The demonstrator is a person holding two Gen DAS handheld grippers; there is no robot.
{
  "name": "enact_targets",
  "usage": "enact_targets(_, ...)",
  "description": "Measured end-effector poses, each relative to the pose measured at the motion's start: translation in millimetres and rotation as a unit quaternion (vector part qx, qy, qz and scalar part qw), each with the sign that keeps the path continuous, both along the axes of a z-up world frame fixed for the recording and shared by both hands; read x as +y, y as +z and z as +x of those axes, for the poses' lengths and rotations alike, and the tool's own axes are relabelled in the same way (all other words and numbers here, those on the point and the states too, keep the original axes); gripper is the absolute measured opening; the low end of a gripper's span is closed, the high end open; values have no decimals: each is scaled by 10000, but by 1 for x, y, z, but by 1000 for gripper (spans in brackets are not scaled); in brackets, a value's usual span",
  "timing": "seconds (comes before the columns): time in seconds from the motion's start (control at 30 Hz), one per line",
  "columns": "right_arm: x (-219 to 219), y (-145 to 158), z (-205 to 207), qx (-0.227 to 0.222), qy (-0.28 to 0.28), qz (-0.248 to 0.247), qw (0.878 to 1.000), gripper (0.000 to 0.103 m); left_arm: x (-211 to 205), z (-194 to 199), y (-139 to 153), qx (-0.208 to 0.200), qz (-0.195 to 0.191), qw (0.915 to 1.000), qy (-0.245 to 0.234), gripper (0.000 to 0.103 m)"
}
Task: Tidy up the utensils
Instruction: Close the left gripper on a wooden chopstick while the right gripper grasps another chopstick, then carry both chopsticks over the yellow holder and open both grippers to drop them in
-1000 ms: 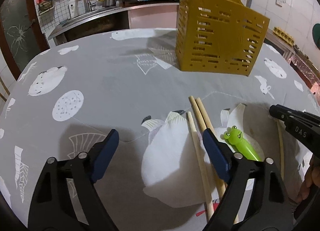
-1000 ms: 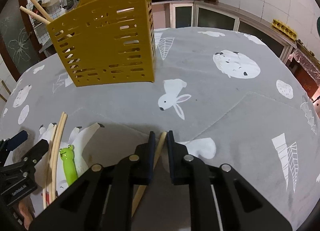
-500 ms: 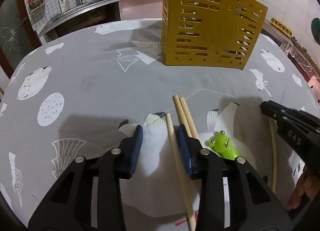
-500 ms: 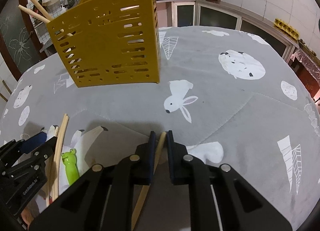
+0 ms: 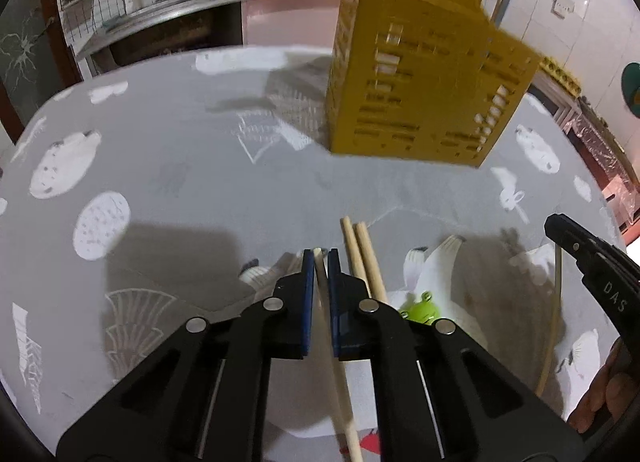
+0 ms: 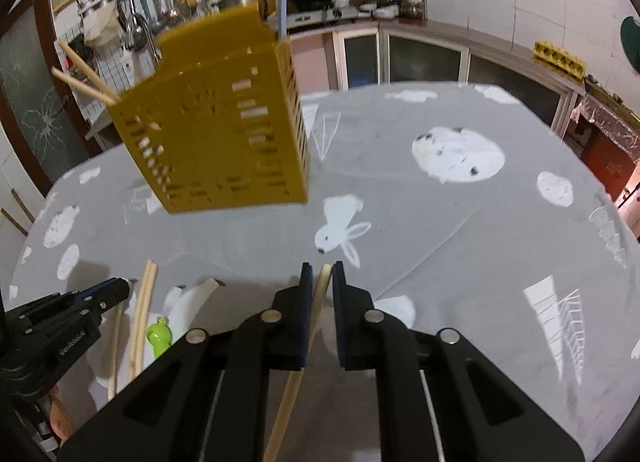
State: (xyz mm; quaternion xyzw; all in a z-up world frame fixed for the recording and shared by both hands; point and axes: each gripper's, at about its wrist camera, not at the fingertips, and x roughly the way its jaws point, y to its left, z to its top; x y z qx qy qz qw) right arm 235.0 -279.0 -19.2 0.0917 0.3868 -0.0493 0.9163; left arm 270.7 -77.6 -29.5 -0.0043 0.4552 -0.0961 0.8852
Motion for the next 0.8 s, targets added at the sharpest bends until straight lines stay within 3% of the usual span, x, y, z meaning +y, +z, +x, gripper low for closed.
enact_targets(0.37,3,49,-28,-748,129,-117,9970,6,14,-34,67,-1038,-204,9944,-15,4)
enact_targets(0.53,3,68,-40,-1125,155,-55,9935,6,22,-51,97,-1574,-262,9872,-23,4)
enact_targets(0.8,4,97,-61,-1915,339,59,9809,6,27,-70,120,-2260,-267,9737,-63,4)
